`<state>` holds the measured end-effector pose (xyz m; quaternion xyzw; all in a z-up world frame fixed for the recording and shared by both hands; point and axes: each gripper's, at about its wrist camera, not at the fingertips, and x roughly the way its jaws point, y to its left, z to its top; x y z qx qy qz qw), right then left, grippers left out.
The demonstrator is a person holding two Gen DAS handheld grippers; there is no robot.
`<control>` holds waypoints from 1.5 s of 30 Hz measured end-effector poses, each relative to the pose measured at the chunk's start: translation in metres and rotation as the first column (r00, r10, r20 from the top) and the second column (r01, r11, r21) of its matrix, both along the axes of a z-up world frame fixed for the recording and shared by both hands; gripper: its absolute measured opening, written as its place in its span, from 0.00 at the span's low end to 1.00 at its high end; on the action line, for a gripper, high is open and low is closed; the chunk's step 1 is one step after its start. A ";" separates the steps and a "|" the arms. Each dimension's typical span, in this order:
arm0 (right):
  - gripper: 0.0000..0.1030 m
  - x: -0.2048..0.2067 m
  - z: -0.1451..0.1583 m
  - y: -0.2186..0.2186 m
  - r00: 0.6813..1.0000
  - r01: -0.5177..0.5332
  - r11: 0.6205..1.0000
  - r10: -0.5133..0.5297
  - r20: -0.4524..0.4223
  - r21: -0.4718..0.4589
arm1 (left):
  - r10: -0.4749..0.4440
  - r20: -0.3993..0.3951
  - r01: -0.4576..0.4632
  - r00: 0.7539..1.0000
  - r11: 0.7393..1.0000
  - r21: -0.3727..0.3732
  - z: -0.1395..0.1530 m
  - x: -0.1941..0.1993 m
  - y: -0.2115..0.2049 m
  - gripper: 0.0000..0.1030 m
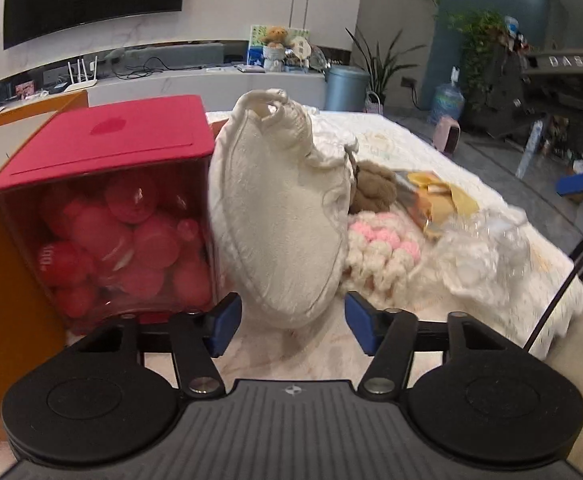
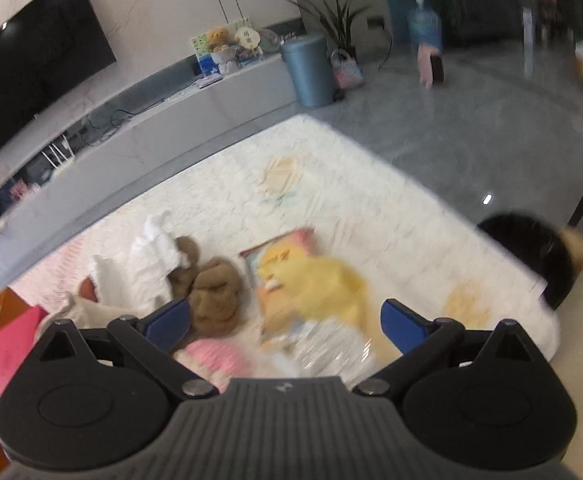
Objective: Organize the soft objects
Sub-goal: 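Reach the right tool to the plastic-wrapped white bundle and close on it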
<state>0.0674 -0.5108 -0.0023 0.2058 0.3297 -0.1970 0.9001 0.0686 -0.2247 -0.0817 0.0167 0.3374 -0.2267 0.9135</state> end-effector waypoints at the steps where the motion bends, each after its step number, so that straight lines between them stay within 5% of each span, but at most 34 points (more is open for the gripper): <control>1: 0.97 0.000 0.000 -0.002 1.000 0.003 1.000 -0.003 -0.003 -0.013 | 0.004 0.014 -0.004 1.000 1.000 -0.007 0.001 -0.001 -0.001 0.60; 9: 0.97 -0.006 -0.027 -0.016 0.995 0.042 0.998 -0.036 -0.097 0.055 | 0.081 0.036 -0.078 0.996 0.994 -0.075 0.007 -0.001 0.004 0.51; 13: 0.97 -0.004 -0.042 -0.024 0.995 0.089 0.976 -0.077 -0.066 0.198 | 0.105 -0.017 -0.106 0.994 0.991 -0.084 0.009 0.003 0.015 0.05; 16: 0.97 0.002 -0.067 -0.026 0.991 0.122 0.932 -0.096 -0.092 0.343 | 0.091 -0.066 -0.101 0.994 0.982 -0.159 0.013 0.003 0.032 0.05; 20: 0.88 0.005 -0.076 -0.013 0.977 0.168 0.958 -0.131 -0.168 0.234 | 0.076 -0.071 -0.088 0.995 0.979 -0.185 0.020 -0.006 0.048 0.05; 24: 0.88 0.004 -0.075 -0.010 0.980 0.162 0.956 -0.128 -0.151 0.244 | 0.020 -0.022 -0.023 1.000 0.989 -0.148 0.021 -0.017 0.046 0.06; 28: 0.88 0.008 -0.082 -0.007 0.975 0.165 0.962 -0.127 -0.182 0.218 | 0.016 0.003 -0.016 1.000 0.996 -0.085 0.011 -0.014 0.033 0.18; 35: 0.93 0.012 -0.091 -0.008 0.975 0.168 0.961 -0.129 -0.181 0.219 | 0.028 -0.031 -0.031 0.999 0.995 -0.091 -0.003 0.009 0.022 0.39; 39: 0.92 0.016 -0.096 -0.007 0.976 0.154 0.967 -0.117 -0.184 0.204 | 0.045 -0.022 -0.047 0.999 0.994 -0.100 -0.004 0.015 0.023 0.35; 41: 0.80 0.016 -0.093 -0.007 0.978 0.139 0.970 -0.103 -0.180 0.200 | 0.031 -0.016 -0.033 0.999 0.994 -0.104 -0.002 0.012 0.025 0.21; 45: 0.71 0.011 -0.087 -0.008 0.985 0.114 0.971 -0.082 -0.154 0.212 | 0.024 0.062 -0.021 0.998 0.999 -0.046 0.003 0.001 0.024 0.18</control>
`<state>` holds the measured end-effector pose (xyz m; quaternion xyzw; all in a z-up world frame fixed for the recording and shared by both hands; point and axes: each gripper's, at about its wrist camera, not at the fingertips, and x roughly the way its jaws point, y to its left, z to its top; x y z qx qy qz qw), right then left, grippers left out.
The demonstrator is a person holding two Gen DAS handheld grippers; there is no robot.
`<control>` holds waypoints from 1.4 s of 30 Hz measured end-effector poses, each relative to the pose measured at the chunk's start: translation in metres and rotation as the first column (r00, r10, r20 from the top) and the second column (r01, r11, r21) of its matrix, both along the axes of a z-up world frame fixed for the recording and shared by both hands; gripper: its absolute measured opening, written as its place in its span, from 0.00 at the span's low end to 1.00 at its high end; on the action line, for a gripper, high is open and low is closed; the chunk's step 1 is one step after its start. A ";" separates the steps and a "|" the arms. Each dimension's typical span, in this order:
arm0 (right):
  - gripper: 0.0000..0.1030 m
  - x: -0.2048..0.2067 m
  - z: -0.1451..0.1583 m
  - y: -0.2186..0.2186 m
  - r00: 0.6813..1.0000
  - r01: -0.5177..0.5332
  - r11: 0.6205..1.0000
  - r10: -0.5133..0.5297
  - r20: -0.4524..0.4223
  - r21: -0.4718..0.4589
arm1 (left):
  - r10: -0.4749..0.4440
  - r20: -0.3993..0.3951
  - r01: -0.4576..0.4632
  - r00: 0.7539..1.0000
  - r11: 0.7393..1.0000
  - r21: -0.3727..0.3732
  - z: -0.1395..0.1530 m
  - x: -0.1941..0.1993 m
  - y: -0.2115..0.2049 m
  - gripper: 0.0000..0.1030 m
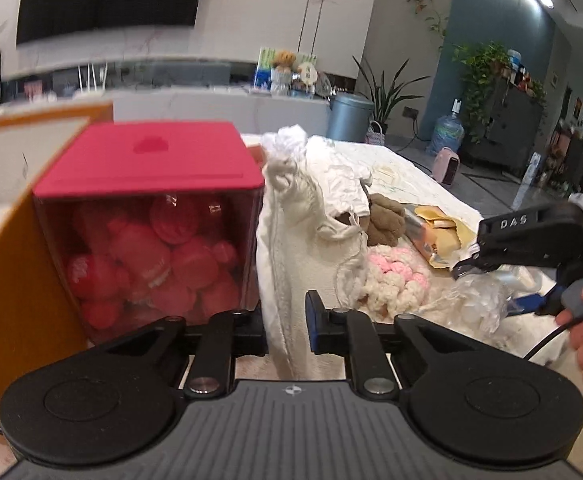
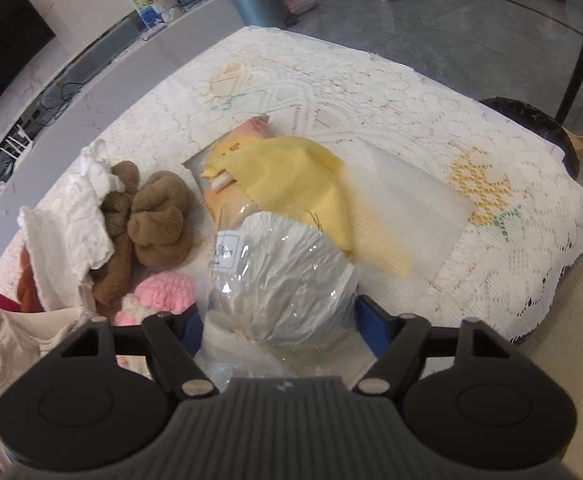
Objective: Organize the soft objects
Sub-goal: 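Reach the right tool to the plastic-wrapped white bundle and close on it, then carry the plastic bundle with the right tool into the orange box and release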
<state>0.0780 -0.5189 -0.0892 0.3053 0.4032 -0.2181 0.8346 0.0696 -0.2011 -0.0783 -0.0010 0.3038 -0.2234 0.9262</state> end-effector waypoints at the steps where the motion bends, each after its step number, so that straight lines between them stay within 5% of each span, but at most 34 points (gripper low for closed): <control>1: 0.70 0.000 0.001 0.000 1.000 -0.003 1.000 0.003 0.004 -0.001 | -0.003 0.008 0.003 1.000 1.000 0.004 0.002 -0.002 0.000 0.18; 11: 0.64 -0.012 0.032 -0.005 0.994 -0.024 0.998 0.029 0.105 -0.052 | -0.049 0.111 0.054 0.993 0.998 -0.045 0.035 -0.022 -0.001 0.06; 26: 0.64 -0.041 0.065 -0.015 0.971 -0.014 1.000 0.019 0.240 -0.022 | 0.016 0.205 -0.004 0.979 0.998 -0.057 0.082 -0.043 -0.016 0.05; 34: 0.64 -0.044 0.080 0.005 0.957 -0.088 0.994 0.102 0.273 -0.060 | 0.151 0.329 -0.120 0.932 0.986 -0.112 0.133 -0.044 0.033 0.05; 42: 0.64 -0.050 0.110 0.030 0.925 -0.151 0.984 0.174 0.338 -0.093 | 0.260 0.241 -0.216 0.935 0.957 -0.196 0.158 -0.015 0.113 0.05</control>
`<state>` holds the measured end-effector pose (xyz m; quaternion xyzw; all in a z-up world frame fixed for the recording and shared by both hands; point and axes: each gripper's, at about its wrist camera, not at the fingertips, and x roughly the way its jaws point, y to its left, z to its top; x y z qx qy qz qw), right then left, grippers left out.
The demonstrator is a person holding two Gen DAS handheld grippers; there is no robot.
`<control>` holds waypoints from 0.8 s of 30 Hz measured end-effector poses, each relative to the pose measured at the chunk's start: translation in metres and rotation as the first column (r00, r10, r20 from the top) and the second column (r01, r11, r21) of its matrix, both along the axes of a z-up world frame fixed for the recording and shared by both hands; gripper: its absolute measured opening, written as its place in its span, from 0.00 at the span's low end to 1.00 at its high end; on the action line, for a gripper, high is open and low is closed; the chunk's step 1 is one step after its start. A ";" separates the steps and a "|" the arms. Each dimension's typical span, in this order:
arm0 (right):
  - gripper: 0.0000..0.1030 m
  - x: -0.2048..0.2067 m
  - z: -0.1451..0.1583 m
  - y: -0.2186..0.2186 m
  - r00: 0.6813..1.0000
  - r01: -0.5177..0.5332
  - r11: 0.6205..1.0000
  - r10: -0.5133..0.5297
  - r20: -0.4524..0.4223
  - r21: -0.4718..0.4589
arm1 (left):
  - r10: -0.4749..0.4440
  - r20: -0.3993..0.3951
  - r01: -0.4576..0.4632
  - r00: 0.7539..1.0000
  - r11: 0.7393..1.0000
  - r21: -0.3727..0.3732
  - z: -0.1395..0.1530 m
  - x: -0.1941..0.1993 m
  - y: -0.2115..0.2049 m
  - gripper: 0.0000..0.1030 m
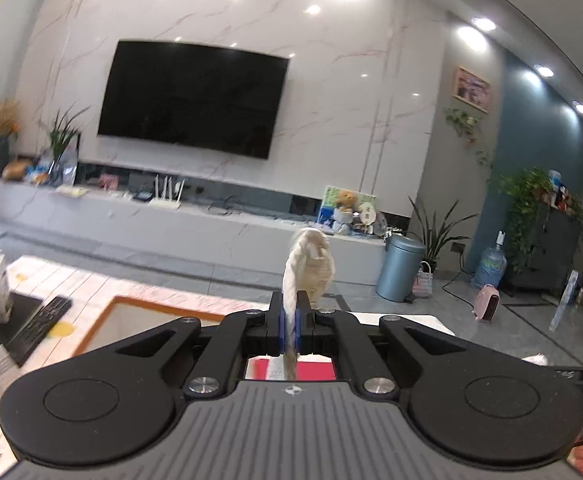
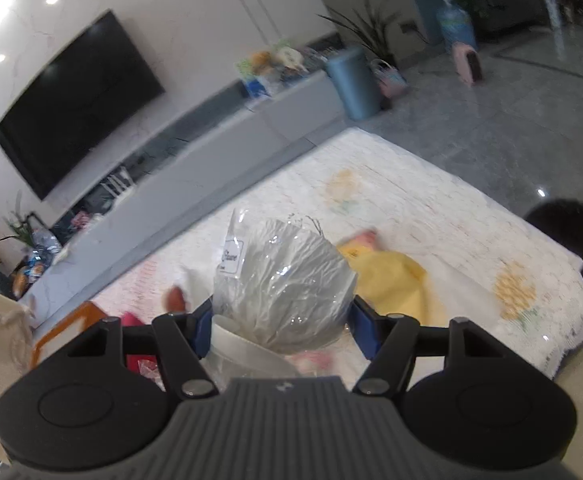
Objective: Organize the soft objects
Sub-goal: 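Carry the plastic bundle with the right tool into the orange box and release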
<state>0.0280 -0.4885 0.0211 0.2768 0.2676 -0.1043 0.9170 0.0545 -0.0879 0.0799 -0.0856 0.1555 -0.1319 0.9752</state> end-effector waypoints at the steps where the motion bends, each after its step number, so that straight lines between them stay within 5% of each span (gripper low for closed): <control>1: 0.64 -0.002 0.007 0.007 1.000 -0.015 1.000 0.015 0.013 -0.011 | 0.003 -0.011 -0.003 1.000 1.000 -0.012 -0.002 0.002 0.009 0.05; 7: 0.64 -0.009 0.049 0.069 0.988 -0.115 0.992 0.119 0.098 -0.043 | -0.037 -0.063 0.034 0.997 0.998 -0.049 -0.023 0.009 0.049 0.05; 12: 0.64 0.000 0.071 0.156 0.962 -0.243 0.952 0.261 0.080 -0.188 | -0.022 -0.153 -0.001 0.988 0.989 -0.150 -0.052 0.033 0.079 0.05; 15: 0.64 0.013 0.070 0.204 0.941 -0.315 0.921 0.334 0.049 -0.228 | -0.012 -0.204 -0.023 0.979 0.985 -0.169 -0.068 0.044 0.092 0.05; 20: 0.63 0.039 0.050 0.269 0.912 -0.403 0.862 0.407 -0.054 -0.307 | 0.018 -0.319 -0.048 0.948 0.995 -0.087 -0.089 0.055 0.109 0.05; 24: 0.61 0.054 0.030 0.305 0.899 -0.433 0.821 0.425 -0.106 -0.372 | 0.007 -0.405 -0.072 0.914 0.987 -0.145 -0.111 0.056 0.133 0.05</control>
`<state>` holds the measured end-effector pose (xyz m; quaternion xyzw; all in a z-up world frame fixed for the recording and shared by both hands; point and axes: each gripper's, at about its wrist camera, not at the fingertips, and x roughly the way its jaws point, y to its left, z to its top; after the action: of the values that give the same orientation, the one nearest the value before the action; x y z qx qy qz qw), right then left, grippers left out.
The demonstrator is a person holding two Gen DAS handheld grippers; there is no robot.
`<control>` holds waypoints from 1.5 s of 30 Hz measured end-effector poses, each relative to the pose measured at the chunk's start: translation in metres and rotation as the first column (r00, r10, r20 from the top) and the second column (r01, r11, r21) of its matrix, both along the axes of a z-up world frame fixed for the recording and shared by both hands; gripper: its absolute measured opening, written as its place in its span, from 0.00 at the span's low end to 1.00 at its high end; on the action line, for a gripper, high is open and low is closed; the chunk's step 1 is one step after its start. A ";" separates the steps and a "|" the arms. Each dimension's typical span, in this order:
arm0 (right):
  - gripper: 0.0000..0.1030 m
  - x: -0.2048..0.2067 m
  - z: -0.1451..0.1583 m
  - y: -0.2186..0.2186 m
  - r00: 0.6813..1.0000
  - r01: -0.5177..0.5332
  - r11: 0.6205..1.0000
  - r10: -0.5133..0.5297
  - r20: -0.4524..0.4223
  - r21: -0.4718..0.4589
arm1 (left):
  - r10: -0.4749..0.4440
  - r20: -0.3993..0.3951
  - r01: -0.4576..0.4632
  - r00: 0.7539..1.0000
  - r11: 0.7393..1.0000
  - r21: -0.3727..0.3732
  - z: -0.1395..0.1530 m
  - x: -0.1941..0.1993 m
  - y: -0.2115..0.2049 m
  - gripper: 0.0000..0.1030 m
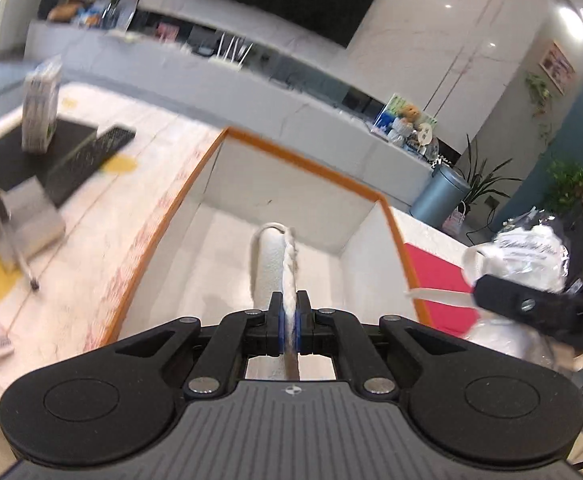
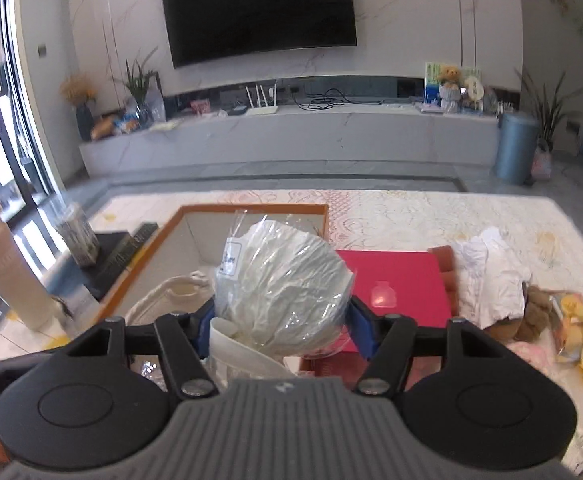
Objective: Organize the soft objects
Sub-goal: 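Carry the plastic bundle with the right tool into the orange box and release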
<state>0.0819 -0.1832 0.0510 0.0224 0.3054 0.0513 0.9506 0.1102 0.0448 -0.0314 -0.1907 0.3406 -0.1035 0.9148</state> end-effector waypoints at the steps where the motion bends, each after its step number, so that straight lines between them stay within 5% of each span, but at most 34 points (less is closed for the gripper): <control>1: 0.61 0.002 -0.004 0.008 1.000 -0.006 1.000 0.006 -0.001 -0.025 | 0.008 -0.012 -0.007 1.000 1.000 0.011 -0.002 0.001 0.003 0.05; 8: 0.61 0.015 -0.019 0.022 0.999 -0.025 0.998 0.023 -0.044 -0.049 | 0.063 -0.066 -0.056 0.996 0.994 0.093 -0.004 0.003 0.009 0.06; 10: 0.61 0.014 -0.019 0.024 0.999 -0.016 0.998 0.014 -0.041 -0.054 | 0.063 -0.049 -0.057 0.997 0.992 0.109 0.001 -0.001 0.009 0.15; 14: 0.61 0.014 -0.022 0.029 0.998 -0.013 0.998 0.009 -0.056 -0.063 | 0.095 0.046 -0.101 0.994 0.984 0.144 0.025 -0.014 0.011 0.48; 20: 0.61 0.011 -0.024 0.032 0.998 -0.010 0.997 0.006 -0.059 -0.077 | 0.187 0.146 -0.204 0.971 0.973 0.112 0.061 -0.032 0.039 0.62; 24: 0.61 0.014 -0.026 0.035 0.998 -0.021 0.997 0.016 -0.059 -0.079 | 0.227 0.170 -0.256 0.959 0.951 0.174 0.064 -0.035 0.055 0.65; 31: 0.61 0.031 -0.030 0.058 0.998 -0.059 0.994 0.055 -0.044 -0.090 | 0.295 0.139 -0.314 0.945 0.939 0.141 0.045 -0.026 0.081 0.64; 39: 0.61 0.060 -0.057 0.091 0.989 -0.120 0.966 0.096 -0.114 -0.231 | 0.345 0.058 -0.350 0.937 0.926 0.142 0.022 -0.015 0.098 0.64; 45: 0.62 0.074 -0.076 0.101 0.973 -0.175 0.959 0.133 -0.189 -0.225 | 0.350 0.051 -0.354 0.935 0.920 0.168 0.015 -0.012 0.096 0.64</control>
<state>0.1563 -0.0819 -0.0248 -0.1124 0.3913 0.0858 0.9093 0.0986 0.1406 -0.0166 -0.1669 0.2993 0.0909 0.9350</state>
